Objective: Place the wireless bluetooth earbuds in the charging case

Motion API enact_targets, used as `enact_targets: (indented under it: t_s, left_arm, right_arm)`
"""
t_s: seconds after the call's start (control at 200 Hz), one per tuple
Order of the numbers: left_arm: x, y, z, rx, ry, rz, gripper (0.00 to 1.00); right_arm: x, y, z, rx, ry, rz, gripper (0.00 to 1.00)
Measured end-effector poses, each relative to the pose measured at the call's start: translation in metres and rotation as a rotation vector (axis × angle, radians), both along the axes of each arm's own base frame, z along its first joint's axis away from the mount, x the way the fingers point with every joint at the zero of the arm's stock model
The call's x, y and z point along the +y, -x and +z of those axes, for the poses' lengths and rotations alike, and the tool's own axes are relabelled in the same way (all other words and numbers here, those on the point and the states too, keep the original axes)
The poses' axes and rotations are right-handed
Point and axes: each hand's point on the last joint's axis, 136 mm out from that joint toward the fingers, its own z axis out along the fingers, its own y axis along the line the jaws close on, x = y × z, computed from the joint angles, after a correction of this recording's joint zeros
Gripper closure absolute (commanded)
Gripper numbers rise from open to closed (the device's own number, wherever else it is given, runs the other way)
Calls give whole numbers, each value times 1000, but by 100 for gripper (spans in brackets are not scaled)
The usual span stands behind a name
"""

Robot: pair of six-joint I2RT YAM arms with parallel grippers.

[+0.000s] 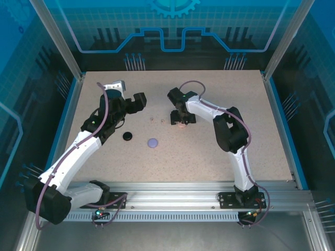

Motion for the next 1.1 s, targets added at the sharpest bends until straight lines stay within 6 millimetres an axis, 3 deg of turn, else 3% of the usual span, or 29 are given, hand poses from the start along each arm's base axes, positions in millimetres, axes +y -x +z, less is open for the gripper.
enact_targets:
  t_s: [0.44,0.83,1.101]
  left_arm:
    - [-6,1,-1,7,14,-34,1]
    - [-10,-1,-6,18,21,-45,1]
    - [-27,5,-31,68,79,-127,1]
  right_arm:
    - [3,1,-4,15,-18,-7,33]
    - [6,1,-14,25,-28,-21,58]
    - [1,12,-7,13,-57,-46,60]
